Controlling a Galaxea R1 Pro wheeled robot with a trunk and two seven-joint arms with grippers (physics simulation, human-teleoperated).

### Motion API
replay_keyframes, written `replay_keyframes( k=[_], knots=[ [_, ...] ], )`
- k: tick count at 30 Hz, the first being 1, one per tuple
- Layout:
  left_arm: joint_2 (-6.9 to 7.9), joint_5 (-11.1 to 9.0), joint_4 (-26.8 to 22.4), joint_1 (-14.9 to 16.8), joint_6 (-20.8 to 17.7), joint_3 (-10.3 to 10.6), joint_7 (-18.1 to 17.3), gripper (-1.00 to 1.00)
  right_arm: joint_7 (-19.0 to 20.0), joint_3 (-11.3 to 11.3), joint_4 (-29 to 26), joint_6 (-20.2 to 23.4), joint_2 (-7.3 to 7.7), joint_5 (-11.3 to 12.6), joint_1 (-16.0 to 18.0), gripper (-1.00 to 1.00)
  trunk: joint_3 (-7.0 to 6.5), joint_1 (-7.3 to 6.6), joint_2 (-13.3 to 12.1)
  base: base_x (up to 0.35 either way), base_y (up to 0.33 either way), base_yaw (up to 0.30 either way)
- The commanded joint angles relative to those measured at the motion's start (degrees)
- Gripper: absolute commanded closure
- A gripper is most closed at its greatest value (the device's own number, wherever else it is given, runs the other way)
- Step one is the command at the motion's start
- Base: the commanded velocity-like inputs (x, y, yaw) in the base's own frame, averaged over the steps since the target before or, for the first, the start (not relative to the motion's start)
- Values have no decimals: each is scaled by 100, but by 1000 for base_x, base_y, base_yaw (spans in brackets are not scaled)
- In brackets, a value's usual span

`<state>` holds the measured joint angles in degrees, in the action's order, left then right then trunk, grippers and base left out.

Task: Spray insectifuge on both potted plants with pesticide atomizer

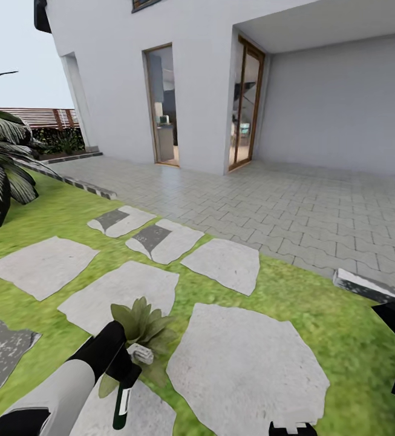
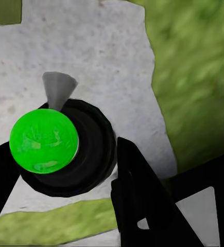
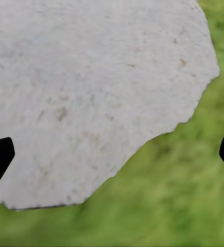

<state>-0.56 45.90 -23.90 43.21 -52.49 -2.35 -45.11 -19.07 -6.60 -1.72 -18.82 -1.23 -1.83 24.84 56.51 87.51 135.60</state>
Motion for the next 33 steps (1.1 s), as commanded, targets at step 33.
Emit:
replay_keyframes(
  k=[33],
  knots=[
    [1, 75, -751, -273, -194, -5, 264, 100, 1441, -17, -584, 2, 470, 14, 4, -100, 31, -1, 2, 0, 0, 16]
  ],
)
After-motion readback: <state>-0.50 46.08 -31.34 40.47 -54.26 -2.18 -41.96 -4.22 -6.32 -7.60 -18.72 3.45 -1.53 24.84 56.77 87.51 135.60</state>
